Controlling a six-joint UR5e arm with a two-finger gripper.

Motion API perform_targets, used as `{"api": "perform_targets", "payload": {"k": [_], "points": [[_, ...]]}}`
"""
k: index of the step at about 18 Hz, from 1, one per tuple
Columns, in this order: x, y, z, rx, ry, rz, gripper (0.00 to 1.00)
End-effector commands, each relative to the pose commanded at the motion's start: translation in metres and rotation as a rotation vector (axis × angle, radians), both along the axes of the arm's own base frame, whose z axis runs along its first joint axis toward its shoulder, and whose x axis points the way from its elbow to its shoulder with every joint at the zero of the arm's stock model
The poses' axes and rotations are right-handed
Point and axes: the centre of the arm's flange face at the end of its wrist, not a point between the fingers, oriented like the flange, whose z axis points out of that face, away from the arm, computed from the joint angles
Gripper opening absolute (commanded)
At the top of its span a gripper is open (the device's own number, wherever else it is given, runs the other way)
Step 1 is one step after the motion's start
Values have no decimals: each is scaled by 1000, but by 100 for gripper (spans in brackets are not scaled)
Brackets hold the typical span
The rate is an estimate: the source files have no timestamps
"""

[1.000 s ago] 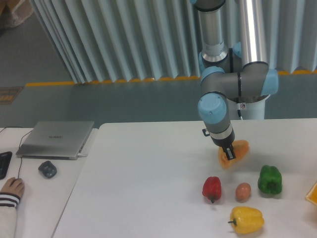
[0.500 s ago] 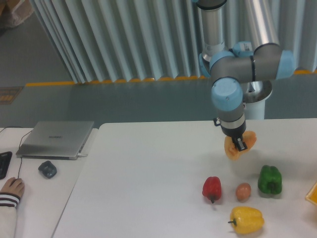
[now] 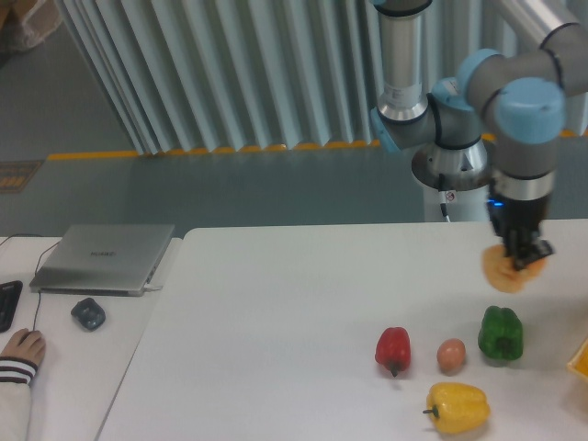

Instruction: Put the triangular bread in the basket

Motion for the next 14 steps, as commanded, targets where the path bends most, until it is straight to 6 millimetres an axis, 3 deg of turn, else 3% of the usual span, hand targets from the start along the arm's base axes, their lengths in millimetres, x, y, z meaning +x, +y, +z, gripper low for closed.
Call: {"api": "perform_targets", "payload": {"k": [2, 5, 10, 12, 13, 14], "points": [[-29, -19, -12, -9, 27, -38, 22], [-56, -38, -22, -36, 71, -81, 23], [-86, -71, -35, -79, 89, -203, 24], [-94, -75, -42, -81, 95, -219, 27], [-96, -77, -44, -83, 92, -218, 52], [-96, -77, -47, -82, 89, -215, 100]]}}
